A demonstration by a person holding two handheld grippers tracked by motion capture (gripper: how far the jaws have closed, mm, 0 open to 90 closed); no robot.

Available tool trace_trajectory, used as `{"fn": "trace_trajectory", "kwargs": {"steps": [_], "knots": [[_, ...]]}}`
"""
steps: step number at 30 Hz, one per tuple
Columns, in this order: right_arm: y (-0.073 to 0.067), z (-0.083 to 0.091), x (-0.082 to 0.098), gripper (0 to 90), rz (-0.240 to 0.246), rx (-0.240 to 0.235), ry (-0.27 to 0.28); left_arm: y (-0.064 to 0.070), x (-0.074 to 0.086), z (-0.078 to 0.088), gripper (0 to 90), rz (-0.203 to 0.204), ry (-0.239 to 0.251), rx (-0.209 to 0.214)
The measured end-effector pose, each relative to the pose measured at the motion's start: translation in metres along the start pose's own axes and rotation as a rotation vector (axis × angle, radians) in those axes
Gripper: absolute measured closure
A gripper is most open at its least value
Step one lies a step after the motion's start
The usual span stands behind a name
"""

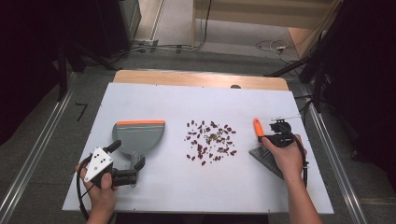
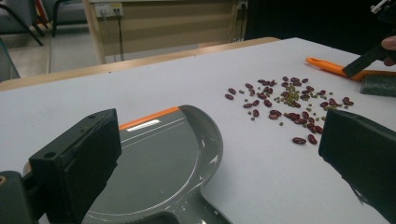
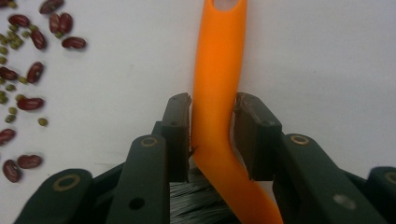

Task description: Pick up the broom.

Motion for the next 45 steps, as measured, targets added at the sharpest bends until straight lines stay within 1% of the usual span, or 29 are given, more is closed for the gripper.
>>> {"fn": "trace_trajectory", "kwargs": {"steps": [1, 2, 3, 4, 7, 8, 10, 11, 13, 14, 15, 19, 20, 21, 22, 23, 24, 25, 26, 27, 29, 30, 31, 32, 33, 38, 43, 44, 45], "knots": [[0.0, 0.0, 0.0, 65.0, 0.006, 0.008, 0.002, 0.0, 0.0, 0.0, 0.0, 0.0, 0.0, -0.001], [-0.001, -0.001, 0.0, 65.5, 0.011, 0.033, -0.001, 0.0, 0.0, 0.0, 0.0, 0.0, -0.001, 0.0], [-0.001, -0.001, 0.0, 65.5, 0.011, 0.033, -0.001, 0.0, 0.0, 0.0, 0.0, 0.0, -0.001, -0.001], [-0.001, -0.002, 0.001, 65.0, 0.017, 0.05, -0.004, 0.0, 0.0, 0.0, 0.0, 0.0, -0.001, -0.001], [-0.005, -0.003, 0.001, 62.7, 0.054, 0.102, -0.013, 0.001, 0.001, 0.0, 0.0, 0.001, -0.002, -0.001], [-0.005, -0.003, 0.001, 62.8, 0.059, 0.111, -0.015, 0.001, 0.001, 0.0, 0.0, -0.001, -0.002, 0.0], [-0.005, -0.004, 0.001, 63.8, 0.045, 0.099, -0.013, 0.003, 0.0, -0.001, 0.0, -0.005, -0.002, 0.002], [-0.004, -0.003, 0.001, 66.2, 0.03, 0.092, -0.009, 0.004, 0.0, 0.0, 0.0, -0.008, -0.001, 0.003], [-0.002, -0.003, 0.001, 68.9, 0.027, 0.094, 0.007, 0.006, -0.001, 0.0, 0.0, -0.015, 0.002, 0.006], [-0.002, -0.003, 0.001, 69.3, 0.011, 0.079, 0.016, 0.007, -0.001, 0.001, 0.0, -0.017, 0.002, 0.007], [-0.002, -0.003, 0.001, 69.3, 0.011, 0.079, 0.016, 0.007, -0.001, 0.001, 0.0, -0.02, 0.001, 0.007], [0.001, -0.003, 0.002, 69.7, -0.023, 0.008, 0.051, 0.006, -0.002, 0.002, 0.0, -0.017, 0.007, 0.011], [0.002, -0.002, 0.002, 69.7, -0.034, -0.003, 0.058, 0.006, -0.002, 0.002, 0.0, -0.016, 0.009, 0.012], [0.002, -0.002, 0.003, 69.8, -0.037, -0.021, 0.081, 0.006, -0.003, 0.002, 0.0, -0.016, 0.012, 0.012], [0.002, -0.002, 0.003, 69.8, -0.037, -0.021, 0.081, 0.006, -0.003, 0.002, 0.0, -0.017, 0.012, 0.012], [0.002, -0.001, 0.003, 69.9, -0.045, -0.029, 0.091, 0.006, -0.003, 0.002, 0.0, -0.018, 0.012, 0.012], [0.002, -0.001, 0.003, 69.9, -0.036, -0.035, 0.104, 0.007, -0.004, 0.002, 0.0, -0.021, 0.011, 0.014], [0.001, 0.001, 0.003, 69.9, -0.038, -0.04, 0.113, 0.007, -0.004, 0.002, 0.0, -0.022, 0.012, 0.014], [0.002, 0.003, 0.002, 70.0, -0.044, -0.042, 0.133, 0.007, -0.004, 0.002, 0.0, -0.022, 0.012, 0.014], [0.001, 0.006, 0.002, 70.1, -0.038, -0.06, 0.151, 0.007, -0.004, 0.002, 0.0, -0.023, 0.014, 0.014], [0.002, 0.011, 0.0, 70.1, -0.025, -0.063, 0.187, 0.007, -0.005, 0.002, 0.0, -0.025, 0.016, 0.013], [0.002, 0.013, 0.0, 70.1, -0.028, -0.065, 0.199, 0.007, -0.005, 0.003, 0.0, -0.027, 0.015, 0.013], [0.002, 0.013, 0.0, 70.1, -0.028, -0.065, 0.199, 0.007, -0.005, 0.003, 0.0, -0.029, 0.016, 0.014], [0.002, 0.017, -0.001, 70.1, -0.024, -0.067, 0.23, 0.008, -0.005, 0.003, 0.0, -0.031, 0.016, 0.011], [0.004, 0.025, -0.003, 70.1, -0.026, -0.062, 0.279, 0.009, -0.006, 0.004, 0.0, -0.044, 0.016, 0.009], [0.001, 0.048, -0.009, 70.1, -0.014, -0.076, 0.424, 0.012, -0.008, 0.005, 0.0, -0.057, 0.019, 0.009], [-0.003, 0.073, -0.015, 70.1, -0.002, -0.091, 0.551, 0.017, -0.012, 0.005, 0.0, -0.066, 0.029, 0.015], [-0.004, 0.08, -0.017, 70.1, -0.007, -0.088, 0.582, 0.019, -0.013, 0.005, 0.0, -0.066, 0.031, 0.02], [-0.004, 0.08, -0.017, 70.1, -0.007, -0.088, 0.582, 0.021, -0.015, 0.005, 0.0, -0.069, 0.034, 0.022]]}}
Point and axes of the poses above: each handheld gripper's, and its own axes: z roughly backward along the jaws, x roughly out of its underside, y roughly to its right, the point moved 10 cm from there along -z, roughly forward along the jaws, and after that the axes turned 4 degrees about -y, right-handed, at the moved point
